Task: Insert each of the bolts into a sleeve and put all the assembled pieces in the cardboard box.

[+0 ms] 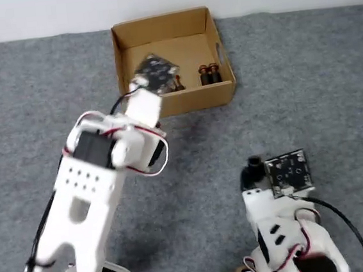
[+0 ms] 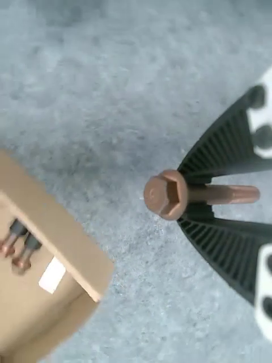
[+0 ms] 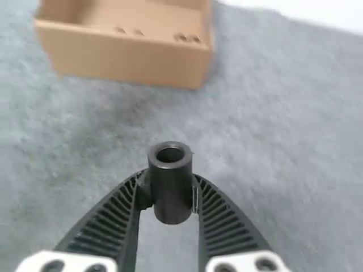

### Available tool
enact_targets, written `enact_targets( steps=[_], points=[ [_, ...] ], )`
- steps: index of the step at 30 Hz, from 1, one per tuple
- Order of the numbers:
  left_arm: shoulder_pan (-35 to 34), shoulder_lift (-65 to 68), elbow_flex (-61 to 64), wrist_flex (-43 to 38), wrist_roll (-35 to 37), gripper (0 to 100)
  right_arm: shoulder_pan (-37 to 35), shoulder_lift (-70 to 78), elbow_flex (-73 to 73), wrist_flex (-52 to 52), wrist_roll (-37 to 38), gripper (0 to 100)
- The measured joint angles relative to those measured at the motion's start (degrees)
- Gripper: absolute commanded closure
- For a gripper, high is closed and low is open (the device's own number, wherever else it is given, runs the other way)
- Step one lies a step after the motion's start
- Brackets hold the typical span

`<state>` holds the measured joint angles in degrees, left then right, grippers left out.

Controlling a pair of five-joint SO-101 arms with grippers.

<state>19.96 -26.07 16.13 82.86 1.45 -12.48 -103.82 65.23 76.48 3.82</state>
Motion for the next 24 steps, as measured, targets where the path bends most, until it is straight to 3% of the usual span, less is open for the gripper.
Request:
enact_targets(
  steps=[4, 9, 15, 24],
  points=[
    [-0.1, -8.1, 7.2, -3.1, 10.5, 99, -9.2, 0.4, 2.6, -4.2, -6.8, 99.0],
    [0.0, -20.2, 15.6, -6.5, 18.9, 99, -17.0, 0.5, 4.5, -4.8, -8.4, 99.0],
    [0.0, -37.4, 25.5, -13.7, 23.1, 99, -25.5, 0.5, 5.5, -4.8, -8.4, 99.0],
    [2.2, -63.5, 35.2, -18.9, 23.7, 99, -31.2, 0.7, 5.5, -5.0, -7.8, 99.0]
  ],
)
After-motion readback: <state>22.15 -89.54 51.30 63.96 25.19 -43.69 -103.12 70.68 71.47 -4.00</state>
